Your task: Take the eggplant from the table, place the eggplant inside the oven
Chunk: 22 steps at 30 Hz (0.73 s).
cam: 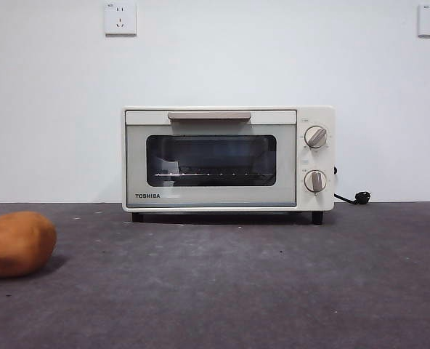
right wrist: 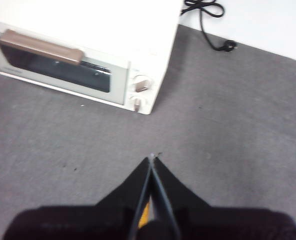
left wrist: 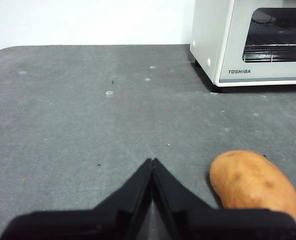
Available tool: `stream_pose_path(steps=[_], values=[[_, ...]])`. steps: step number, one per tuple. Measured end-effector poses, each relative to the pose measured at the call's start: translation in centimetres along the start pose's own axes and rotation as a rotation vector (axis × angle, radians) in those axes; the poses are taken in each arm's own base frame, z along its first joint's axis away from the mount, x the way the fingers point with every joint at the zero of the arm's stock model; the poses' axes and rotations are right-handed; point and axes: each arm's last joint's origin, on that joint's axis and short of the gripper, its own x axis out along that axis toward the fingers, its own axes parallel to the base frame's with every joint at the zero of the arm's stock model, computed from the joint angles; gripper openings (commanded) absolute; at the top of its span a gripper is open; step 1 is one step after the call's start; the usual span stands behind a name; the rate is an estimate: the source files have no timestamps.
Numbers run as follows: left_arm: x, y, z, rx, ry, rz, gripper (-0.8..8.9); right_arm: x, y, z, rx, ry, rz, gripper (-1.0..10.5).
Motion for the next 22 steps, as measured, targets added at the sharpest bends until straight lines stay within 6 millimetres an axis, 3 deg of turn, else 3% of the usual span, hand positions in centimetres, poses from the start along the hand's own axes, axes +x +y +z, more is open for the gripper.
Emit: stream_pose_path(steps=[3, 9, 13, 22], values=[[0.0, 0.0, 0.0, 0.000, 0.000, 0.000, -0.04, -1.5, -1.1, -0.6, 0.029, -0.034, -0.013, 0.0], [0.0, 0.0, 0.0, 0.000, 0.000, 0.000, -0.04, -7.7, -4.1, -3.6, 0.130, -0.189, 0.032, 0.0], [0.0, 0.0, 0.0, 0.000, 0.000, 0.000, -0.04, -11.6, -5.9, -6.1, 0.216, -0.295, -0.059, 0.0], [0.0, 0.0, 0.0, 0.000, 0.000, 0.000, -0.04, -17.8, -6.8, -11.2, 0.310, -0.436, -0.311, 0.0]])
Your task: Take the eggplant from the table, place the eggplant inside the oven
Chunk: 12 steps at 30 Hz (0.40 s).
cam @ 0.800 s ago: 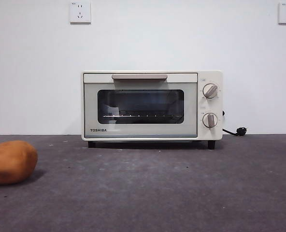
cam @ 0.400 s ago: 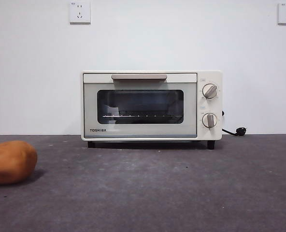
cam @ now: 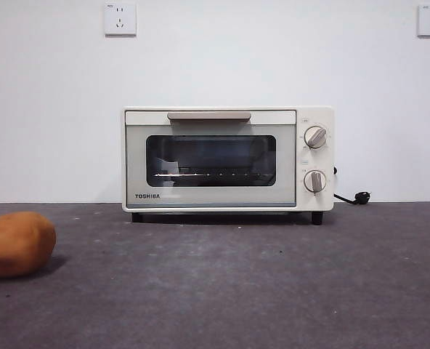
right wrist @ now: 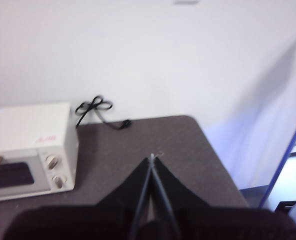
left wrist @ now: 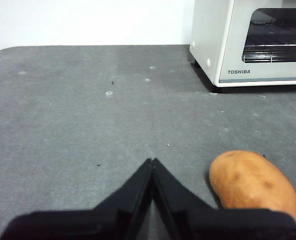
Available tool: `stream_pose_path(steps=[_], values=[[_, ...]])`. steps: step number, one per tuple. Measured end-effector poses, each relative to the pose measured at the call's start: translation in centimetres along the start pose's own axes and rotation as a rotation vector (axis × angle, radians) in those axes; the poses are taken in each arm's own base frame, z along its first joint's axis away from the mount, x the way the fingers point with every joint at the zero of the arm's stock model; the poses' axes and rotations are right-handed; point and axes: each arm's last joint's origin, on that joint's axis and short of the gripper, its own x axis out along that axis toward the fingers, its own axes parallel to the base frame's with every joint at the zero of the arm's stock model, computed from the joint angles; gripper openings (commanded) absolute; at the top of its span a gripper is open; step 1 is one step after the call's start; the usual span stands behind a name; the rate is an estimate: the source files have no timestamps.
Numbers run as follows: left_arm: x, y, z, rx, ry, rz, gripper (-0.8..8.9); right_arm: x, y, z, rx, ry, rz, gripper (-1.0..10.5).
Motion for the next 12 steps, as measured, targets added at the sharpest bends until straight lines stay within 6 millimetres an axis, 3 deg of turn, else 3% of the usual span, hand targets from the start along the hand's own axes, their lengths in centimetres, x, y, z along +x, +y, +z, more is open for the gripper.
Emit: stream_pose_path(steps=[6, 12], values=[[0.0, 0.0, 0.0, 0.000, 0.000, 0.000, -0.04, -2.7, -0.7, -0.9, 0.029, -0.061, 0.018, 0.0], [0.0, 0.0, 0.0, 0.000, 0.000, 0.000, -0.04, -3.5, -0.6, -2.8, 0.038, -0.067, -0.002, 0.0]])
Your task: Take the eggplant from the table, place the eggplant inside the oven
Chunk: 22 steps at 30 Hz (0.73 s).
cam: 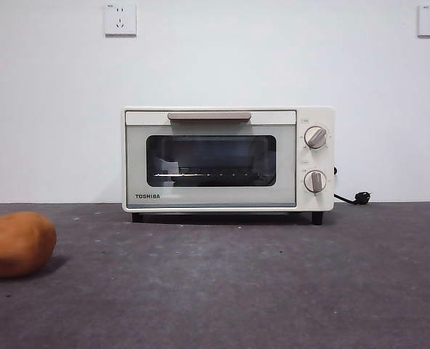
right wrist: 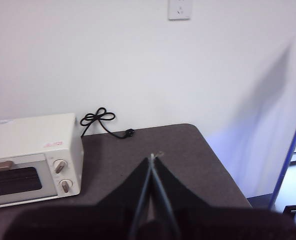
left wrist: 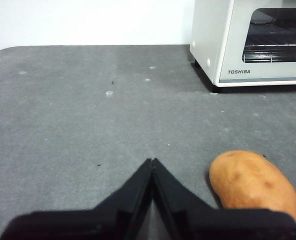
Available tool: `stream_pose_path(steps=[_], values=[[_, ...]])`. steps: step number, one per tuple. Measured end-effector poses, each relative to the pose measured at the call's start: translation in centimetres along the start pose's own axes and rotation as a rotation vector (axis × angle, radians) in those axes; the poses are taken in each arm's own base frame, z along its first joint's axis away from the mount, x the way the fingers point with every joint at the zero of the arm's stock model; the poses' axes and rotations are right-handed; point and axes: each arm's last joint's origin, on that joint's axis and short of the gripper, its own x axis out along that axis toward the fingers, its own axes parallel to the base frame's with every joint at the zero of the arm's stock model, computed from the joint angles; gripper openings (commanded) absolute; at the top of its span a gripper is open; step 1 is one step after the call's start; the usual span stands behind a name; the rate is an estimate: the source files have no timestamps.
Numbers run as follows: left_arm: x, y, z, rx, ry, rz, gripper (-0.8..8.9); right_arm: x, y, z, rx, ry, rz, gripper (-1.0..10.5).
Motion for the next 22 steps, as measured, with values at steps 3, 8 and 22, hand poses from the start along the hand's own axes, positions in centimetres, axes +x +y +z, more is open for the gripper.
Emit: stream_pose_path(steps=[3, 8, 22], values=[[0.0, 0.0, 0.0, 0.000, 0.000, 0.000, -0.04, 0.2, 0.3, -1.3, 0.015, -0.050, 0.011, 0.0], [0.0, 0.0, 0.0, 0.000, 0.000, 0.000, -0.04, 1.6, 0.9, -4.8, 0.035, -0.139, 0.038, 0.0], [0.0, 0.0, 0.0, 0.000, 0.000, 0.000, -0.04, 11.0, 3.2, -20.5, 0.025, -0.023, 0.038, 0.0]])
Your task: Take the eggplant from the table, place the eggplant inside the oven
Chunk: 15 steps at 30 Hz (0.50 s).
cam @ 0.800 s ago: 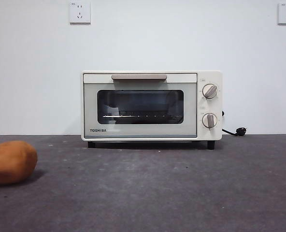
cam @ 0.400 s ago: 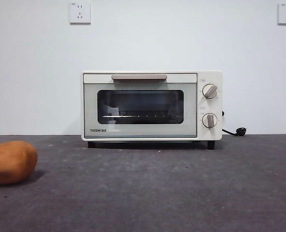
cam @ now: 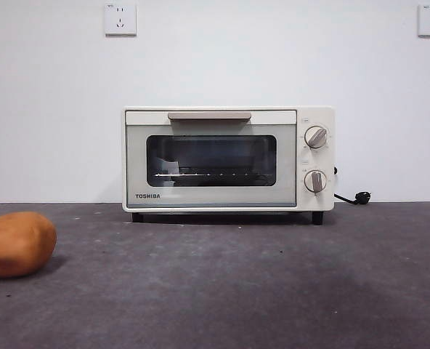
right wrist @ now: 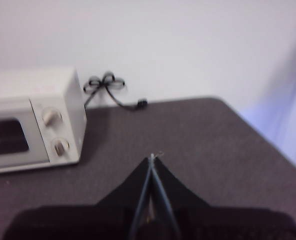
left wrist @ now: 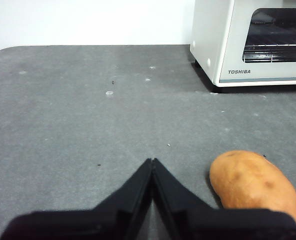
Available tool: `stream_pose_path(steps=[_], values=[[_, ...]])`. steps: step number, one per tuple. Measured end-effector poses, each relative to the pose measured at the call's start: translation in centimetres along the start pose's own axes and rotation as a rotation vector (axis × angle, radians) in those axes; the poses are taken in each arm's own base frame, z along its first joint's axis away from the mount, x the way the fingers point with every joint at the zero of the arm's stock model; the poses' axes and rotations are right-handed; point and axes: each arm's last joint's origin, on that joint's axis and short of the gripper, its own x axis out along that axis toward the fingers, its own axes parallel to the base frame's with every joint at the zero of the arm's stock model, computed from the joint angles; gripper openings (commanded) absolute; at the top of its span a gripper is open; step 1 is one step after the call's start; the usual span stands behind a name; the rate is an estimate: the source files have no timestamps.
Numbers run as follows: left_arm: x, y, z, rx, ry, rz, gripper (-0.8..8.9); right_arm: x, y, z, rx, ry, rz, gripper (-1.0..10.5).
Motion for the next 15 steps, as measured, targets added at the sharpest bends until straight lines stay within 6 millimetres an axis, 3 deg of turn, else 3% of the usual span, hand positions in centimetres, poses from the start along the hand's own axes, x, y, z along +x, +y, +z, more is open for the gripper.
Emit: stream_pose_path(steps=[5, 15], values=[[0.0, 0.0, 0.0, 0.000, 0.000, 0.000, -0.03, 2.4, 0.4, -4.5, 0.068, -0.024, 0.001, 0.0], [0.1, 0.0, -0.1, -0.002, 0.016, 0.000, -0.04, 5.7, 1.0, -10.7, 0.102, 0.079, 0.010, 0.0]])
